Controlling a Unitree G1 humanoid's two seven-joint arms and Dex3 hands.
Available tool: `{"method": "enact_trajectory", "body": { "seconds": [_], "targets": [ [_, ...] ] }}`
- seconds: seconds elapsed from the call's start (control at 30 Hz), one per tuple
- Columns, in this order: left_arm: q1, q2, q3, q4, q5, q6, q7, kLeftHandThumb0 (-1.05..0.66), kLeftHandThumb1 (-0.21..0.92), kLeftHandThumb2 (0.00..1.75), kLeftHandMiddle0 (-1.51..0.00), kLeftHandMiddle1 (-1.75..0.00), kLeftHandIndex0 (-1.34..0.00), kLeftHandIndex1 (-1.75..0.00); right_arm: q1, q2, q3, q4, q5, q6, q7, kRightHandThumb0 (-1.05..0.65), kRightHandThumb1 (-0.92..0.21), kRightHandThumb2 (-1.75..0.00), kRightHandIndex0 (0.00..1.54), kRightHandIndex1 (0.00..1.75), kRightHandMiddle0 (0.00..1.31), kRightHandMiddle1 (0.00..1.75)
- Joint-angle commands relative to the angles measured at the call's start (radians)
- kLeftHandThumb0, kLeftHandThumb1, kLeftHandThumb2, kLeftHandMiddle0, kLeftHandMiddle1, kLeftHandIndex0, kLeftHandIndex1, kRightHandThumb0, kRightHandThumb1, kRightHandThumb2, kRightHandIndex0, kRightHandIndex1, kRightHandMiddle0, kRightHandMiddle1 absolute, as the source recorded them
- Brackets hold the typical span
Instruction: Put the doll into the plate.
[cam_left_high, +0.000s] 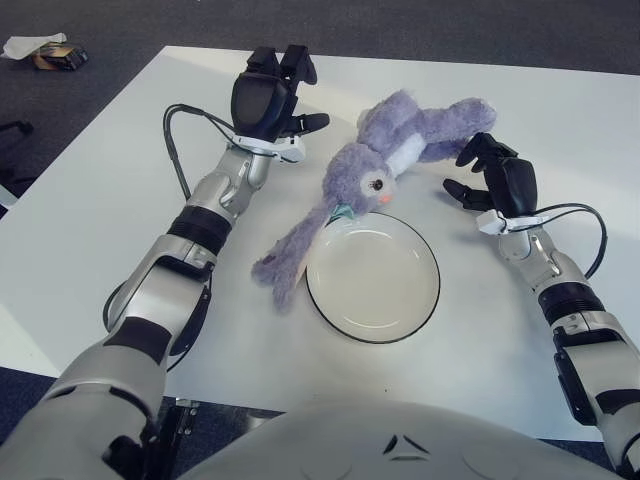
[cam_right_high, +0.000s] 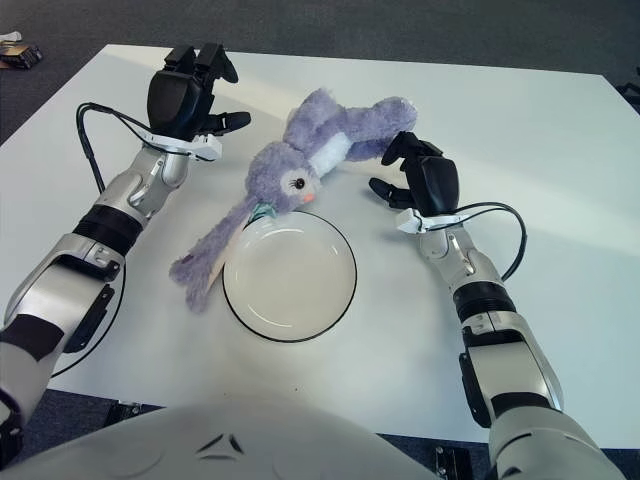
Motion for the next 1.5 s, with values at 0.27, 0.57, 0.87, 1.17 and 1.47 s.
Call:
{"method": "enact_trajectory", "body": {
  "seconds": [0.27, 0.57, 0.87, 1.17, 1.47],
  "targets": [
    [0.056, 0.020, -0.010, -0.098, 0.032, 0.063, -0.005, -0.36, 0.92, 0.52, -0.22, -1.52, -0.19, -1.75, 0.138, -0.057, -0.068, -0.294, 0.018, 0.081, 0.092, -0.01, -0.51, -1.02, 0.58, 1.51, 0.28, 1.75],
    [0.068, 0.019, -0.022, -0.101, 0.047, 0.086, -0.004, -0.36, 0.92, 0.52, -0.25, -1.44, -0.19, -1.75, 0.212, -0.068, -0.067, -0.400, -0.103, 0.039, -0.051, -0.01, -0.51, -1.03, 0.59, 1.53, 0.25, 1.75],
    [0.220, -0.006, -0.015, -0.410, 0.051, 0.172, -0.122, -0.72, 0.92, 0.80, -0.21, -1.46, -0.02, -1.62, 0.221, -0.081, -0.068, -0.403, -0.139, -0.006, -0.106, -0.01, -0.49, -1.06, 0.60, 1.55, 0.26, 1.75],
    [0.331, -0.027, 0.030, -0.640, -0.140, 0.192, -0.422, -0.89, 0.92, 0.85, -0.15, -1.49, 0.00, -1.61, 0.168, -0.095, -0.052, -0.320, -0.163, -0.010, -0.133, -0.01, -0.49, -1.02, 0.61, 1.47, 0.30, 1.75],
    [0.384, -0.029, 0.048, -0.797, -0.244, 0.286, -0.694, -1.04, 0.92, 0.89, -0.12, -1.46, 0.00, -1.36, 0.147, -0.098, -0.033, -0.286, -0.191, 0.033, -0.144, -0.01, -0.51, -1.00, 0.62, 1.45, 0.29, 1.75]
  ]
}}
